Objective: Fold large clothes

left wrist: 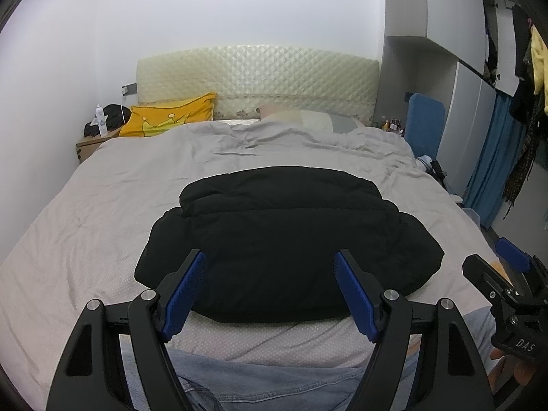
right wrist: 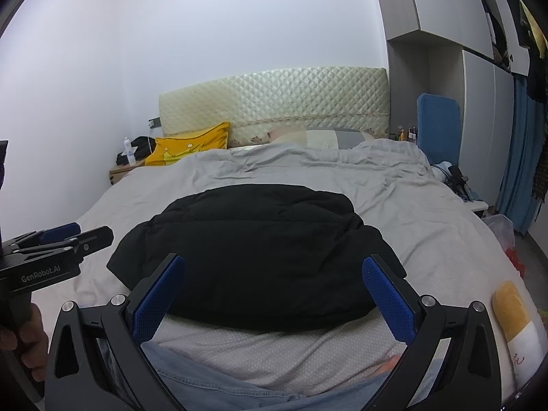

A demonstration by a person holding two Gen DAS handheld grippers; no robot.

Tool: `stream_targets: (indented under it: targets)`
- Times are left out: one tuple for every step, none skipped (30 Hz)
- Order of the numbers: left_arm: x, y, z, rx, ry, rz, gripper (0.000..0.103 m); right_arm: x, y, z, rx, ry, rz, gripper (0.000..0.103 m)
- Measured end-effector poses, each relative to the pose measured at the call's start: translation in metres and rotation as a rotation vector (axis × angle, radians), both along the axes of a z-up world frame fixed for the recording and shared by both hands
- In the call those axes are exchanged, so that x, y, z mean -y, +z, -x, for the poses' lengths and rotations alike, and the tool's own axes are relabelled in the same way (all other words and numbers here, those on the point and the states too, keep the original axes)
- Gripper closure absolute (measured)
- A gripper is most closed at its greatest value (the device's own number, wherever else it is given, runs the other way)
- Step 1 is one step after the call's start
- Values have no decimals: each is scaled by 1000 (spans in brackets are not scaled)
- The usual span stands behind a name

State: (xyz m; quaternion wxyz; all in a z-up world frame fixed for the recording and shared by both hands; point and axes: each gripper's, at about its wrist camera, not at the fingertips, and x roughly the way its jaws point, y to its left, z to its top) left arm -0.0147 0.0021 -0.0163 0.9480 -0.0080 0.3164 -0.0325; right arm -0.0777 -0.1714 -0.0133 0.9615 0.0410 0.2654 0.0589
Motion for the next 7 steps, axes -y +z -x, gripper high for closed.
stream_targets:
  targets:
    - [1, 0, 0, -2, 1, -5, 26, 0, 0, 0, -1, 0, 2, 0]
    - [2, 0, -1, -1, 2, -10, 26, -1, -1, 0, -2, 0, 4, 0]
    - [2, 0, -1, 0, 1, -11, 26, -1, -2, 0, -2, 1, 4, 0]
    - [3, 0, -1, 0, -2, -7, 26, 0, -2, -1, -2, 1, 5, 0]
    - [3, 0, -1, 0, -6, -5, 26, 0, -2, -1, -4, -1, 9, 0]
    - [2, 0, 0, 1, -7, -3, 26, 1, -3, -2, -6, -6, 11, 0]
    - [2, 0, 0, 1, -6, -3, 26, 2, -4, -2, -7, -9, 10, 0]
